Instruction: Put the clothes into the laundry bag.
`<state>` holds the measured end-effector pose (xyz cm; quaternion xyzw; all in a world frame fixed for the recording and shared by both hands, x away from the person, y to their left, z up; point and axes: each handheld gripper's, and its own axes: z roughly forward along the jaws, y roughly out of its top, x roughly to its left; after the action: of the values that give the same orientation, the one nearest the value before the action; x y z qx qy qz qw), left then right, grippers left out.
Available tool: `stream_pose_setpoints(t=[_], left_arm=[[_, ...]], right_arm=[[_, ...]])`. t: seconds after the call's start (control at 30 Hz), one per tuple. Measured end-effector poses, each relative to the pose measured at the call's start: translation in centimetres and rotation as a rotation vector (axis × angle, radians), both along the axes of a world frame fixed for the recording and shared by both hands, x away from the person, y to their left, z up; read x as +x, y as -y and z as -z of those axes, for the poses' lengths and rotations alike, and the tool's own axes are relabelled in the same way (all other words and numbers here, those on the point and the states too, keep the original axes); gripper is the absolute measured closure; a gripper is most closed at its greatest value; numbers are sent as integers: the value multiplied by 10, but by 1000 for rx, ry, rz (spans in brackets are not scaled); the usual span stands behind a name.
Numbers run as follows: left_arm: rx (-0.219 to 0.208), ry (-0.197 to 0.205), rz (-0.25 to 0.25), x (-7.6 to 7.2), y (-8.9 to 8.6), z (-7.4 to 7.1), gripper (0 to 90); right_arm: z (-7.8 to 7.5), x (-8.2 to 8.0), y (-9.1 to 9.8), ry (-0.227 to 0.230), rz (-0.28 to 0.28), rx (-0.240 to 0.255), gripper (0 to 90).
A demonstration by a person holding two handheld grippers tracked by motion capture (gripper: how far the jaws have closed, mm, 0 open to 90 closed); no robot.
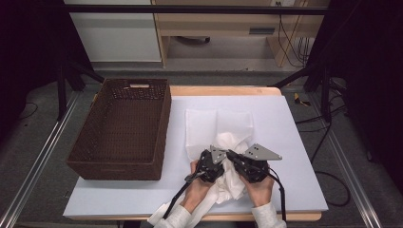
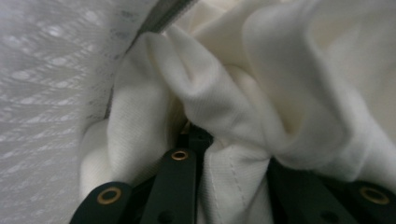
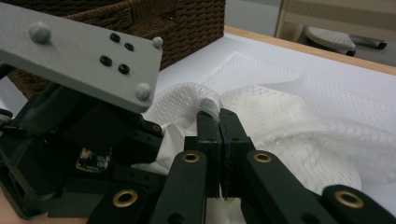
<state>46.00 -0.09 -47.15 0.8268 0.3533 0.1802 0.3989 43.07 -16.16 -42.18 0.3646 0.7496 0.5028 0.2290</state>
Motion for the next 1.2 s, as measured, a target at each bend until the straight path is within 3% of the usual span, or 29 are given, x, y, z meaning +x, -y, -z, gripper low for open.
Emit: stream_pose_setpoints(t=[0.1, 0.13, 0.17, 0.3, 0.37, 0.43, 0.5, 0.6, 0.7, 0.83, 0.87, 0.9, 1.03, 1.07, 1.13, 1.17, 1.2], left_arm=[[-22, 12, 28, -5, -8, -2, 763], [-48, 4, 32, -9, -13, -4, 660], [-68, 0, 35, -11, -17, -6, 660], [-127, -16, 72, -32, -45, -21, 375], [-118, 6, 67, -44, -57, -23, 309], [-120, -8, 80, -52, -62, -23, 263], [-108, -9, 92, -57, -61, -18, 252], [-88, -21, 84, -52, -47, -7, 227], [-88, -52, 82, -45, -23, 2, 228], [-91, -51, 73, -43, -11, 4, 278], [-89, -49, 81, -43, -9, 5, 389], [-80, -38, 82, -42, -8, 6, 389], [-22, -13, 58, -42, -6, 4, 674], [-22, -13, 59, -42, -7, 3, 699], [-52, -17, 62, -44, -12, -3, 714], [-107, 2, 64, -48, -18, -13, 727], [-107, 2, 64, -48, -18, -13, 730]], right_arm=[[3, 2, 4, -9, 7, 20, 893], [5, 3, 5, -16, 12, 17, 892], [5, 3, 5, -16, 12, 17, 892], [5, 3, 2, -17, 9, 6, 893], [4, 3, 2, -17, 9, 8, 892], [5, 4, 2, -25, 12, 10, 893], [5, 4, 1, -22, 12, 6, 892], [5, 4, 0, -24, 13, 5, 892], [7, 5, -1, -24, 13, 1, 892], [9, 6, -1, -33, 18, 7, 893], [10, 6, -2, -37, 13, 2, 894], [10, 6, -2, -37, 13, 2, 894], [10, 5, -5, -39, 5, 1, 894], [9, 5, -5, -38, 3, 3, 894], [8, 4, -5, -35, 2, 4, 894], [5, 2, -4, -26, -4, 11, 895], [3, 2, -3, -21, -8, 18, 895]])
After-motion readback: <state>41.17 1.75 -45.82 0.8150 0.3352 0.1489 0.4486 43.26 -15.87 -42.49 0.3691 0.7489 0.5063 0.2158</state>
